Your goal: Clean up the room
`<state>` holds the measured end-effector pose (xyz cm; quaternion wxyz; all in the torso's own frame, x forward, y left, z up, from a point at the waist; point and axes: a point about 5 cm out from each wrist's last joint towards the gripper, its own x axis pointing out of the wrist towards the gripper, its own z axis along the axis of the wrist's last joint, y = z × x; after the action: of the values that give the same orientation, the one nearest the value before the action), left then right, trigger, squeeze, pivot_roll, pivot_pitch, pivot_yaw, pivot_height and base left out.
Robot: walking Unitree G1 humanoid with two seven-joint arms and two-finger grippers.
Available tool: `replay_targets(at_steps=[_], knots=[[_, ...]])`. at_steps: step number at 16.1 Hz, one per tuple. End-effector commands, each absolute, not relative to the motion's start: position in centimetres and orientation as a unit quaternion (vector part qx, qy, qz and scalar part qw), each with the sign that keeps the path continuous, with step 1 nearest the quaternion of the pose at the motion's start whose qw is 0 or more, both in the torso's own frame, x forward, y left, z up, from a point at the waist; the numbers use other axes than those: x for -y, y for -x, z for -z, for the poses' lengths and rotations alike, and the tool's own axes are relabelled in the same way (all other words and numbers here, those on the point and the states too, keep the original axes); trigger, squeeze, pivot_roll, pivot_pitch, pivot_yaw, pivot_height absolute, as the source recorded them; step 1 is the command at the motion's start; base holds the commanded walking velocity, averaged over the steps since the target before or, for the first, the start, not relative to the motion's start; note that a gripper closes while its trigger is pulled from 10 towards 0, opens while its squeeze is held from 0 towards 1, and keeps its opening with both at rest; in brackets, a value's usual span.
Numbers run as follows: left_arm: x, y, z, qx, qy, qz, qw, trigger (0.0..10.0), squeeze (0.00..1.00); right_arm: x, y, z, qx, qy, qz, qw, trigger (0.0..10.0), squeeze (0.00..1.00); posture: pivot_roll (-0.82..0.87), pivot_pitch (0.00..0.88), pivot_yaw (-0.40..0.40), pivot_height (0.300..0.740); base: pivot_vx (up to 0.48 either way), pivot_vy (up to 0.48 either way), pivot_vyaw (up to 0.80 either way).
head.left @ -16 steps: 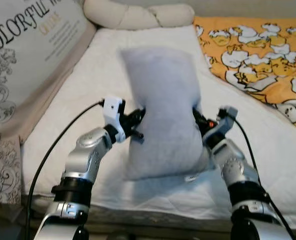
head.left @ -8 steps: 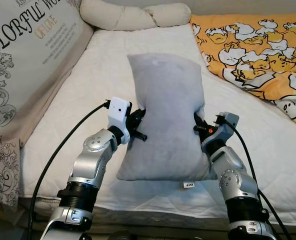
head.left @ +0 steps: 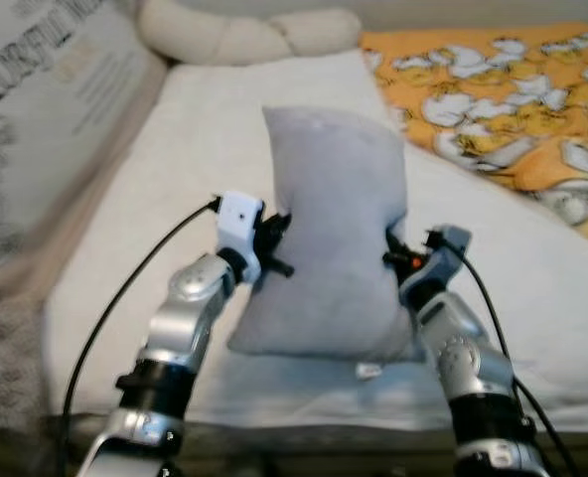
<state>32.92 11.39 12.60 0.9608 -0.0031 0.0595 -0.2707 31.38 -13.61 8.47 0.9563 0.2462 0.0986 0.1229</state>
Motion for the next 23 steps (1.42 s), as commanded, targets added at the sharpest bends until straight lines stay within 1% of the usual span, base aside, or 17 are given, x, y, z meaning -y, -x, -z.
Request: replay_targets(at_steps=[1,8,21,23], knots=[[-11.02,-33.27,-13.60,-0.038,-0.001,0.276,0.961,10.0,0.00,12.45,-32.07,-10.03,-0.078,-0.240,-0.155,0.955,10.0,0.00,0.02,0.000,0.099,0.740,0.000,0.364,0.00],[-11.30,-33.38,-13.61,-0.039,-0.008,0.268,0.963,10.0,0.00,12.41,-32.49,-10.11,-0.088,-0.234,-0.157,0.955,10.0,0.00,0.04,0.000,0.083,0.740,0.000,0.365,0.00],[-10.98,-33.71,-13.62,-0.044,-0.017,0.276,0.960,10.0,0.00,12.74,-32.61,-9.88,-0.094,-0.238,-0.136,0.957,10.0,0.00,0.02,0.000,0.103,0.740,0.000,0.363,0.00],[-11.00,-33.78,-13.77,-0.039,-0.017,0.267,0.963,10.0,0.00,12.83,-32.62,-9.85,-0.095,-0.238,-0.134,0.957,10.0,0.00,0.03,0.000,0.102,0.740,0.000,0.000,0.00]])
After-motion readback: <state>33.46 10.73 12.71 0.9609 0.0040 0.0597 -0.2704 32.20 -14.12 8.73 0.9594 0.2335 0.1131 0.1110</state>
